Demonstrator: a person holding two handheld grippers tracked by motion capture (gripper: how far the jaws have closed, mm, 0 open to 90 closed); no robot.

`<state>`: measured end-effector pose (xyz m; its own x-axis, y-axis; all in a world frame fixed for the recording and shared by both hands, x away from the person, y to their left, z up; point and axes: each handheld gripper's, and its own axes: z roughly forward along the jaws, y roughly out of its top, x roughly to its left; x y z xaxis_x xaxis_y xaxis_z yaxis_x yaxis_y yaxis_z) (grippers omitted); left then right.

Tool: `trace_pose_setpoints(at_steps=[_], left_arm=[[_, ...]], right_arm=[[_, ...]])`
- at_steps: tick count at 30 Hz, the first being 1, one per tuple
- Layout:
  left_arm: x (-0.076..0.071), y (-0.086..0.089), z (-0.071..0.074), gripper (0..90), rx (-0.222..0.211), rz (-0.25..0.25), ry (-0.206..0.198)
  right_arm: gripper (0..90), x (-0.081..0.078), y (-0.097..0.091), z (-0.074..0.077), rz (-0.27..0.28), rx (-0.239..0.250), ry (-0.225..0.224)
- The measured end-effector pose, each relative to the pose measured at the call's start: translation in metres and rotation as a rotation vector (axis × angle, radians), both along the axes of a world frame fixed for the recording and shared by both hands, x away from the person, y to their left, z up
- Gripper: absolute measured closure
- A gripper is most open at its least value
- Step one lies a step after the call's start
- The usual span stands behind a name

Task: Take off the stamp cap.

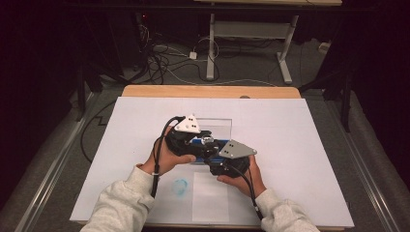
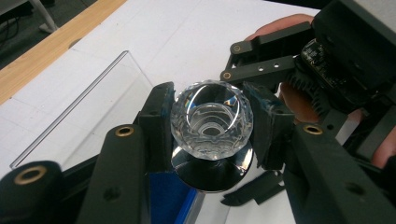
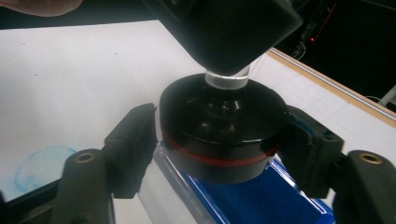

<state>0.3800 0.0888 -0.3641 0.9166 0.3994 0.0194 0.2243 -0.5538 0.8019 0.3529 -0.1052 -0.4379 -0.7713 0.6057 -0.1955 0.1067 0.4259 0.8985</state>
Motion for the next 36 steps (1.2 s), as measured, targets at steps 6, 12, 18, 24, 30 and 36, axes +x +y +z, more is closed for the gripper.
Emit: trace_pose_setpoints(at_steps=[6, 12, 18, 24, 30, 36], left_arm=[[-0.0009, 0.0011, 0.0016, 54.8, -0.028, -0.004, 0.005], [-0.0026, 0.0015, 0.0034, 54.8, -0.034, -0.005, 0.001], [-0.0037, 0.0027, 0.0050, 54.8, -0.049, -0.010, 0.002], [-0.0045, 0.0022, 0.0049, 54.8, -0.043, -0.018, 0.003], [-0.0047, 0.0015, 0.0038, 54.8, -0.037, -0.024, 0.006], [-0.0057, 0.0007, 0.0022, 54.9, -0.033, -0.023, 0.002]], right_arm=[[33.8, 0.0001, 0.0002, -0.0011, 0.000, 0.012, -0.007], [36.8, 0.0018, 0.0004, -0.0045, 0.001, 0.003, 0.012], [38.0, -0.0001, -0.0017, -0.0020, 0.008, 0.011, 0.001], [38.3, -0.0011, -0.0024, -0.0011, 0.018, 0.000, 0.008], [38.5, -0.0016, -0.0032, 0.0000, 0.025, -0.035, 0.010], [38.6, -0.0021, -0.0037, 0.0003, 0.028, -0.056, 0.010]])
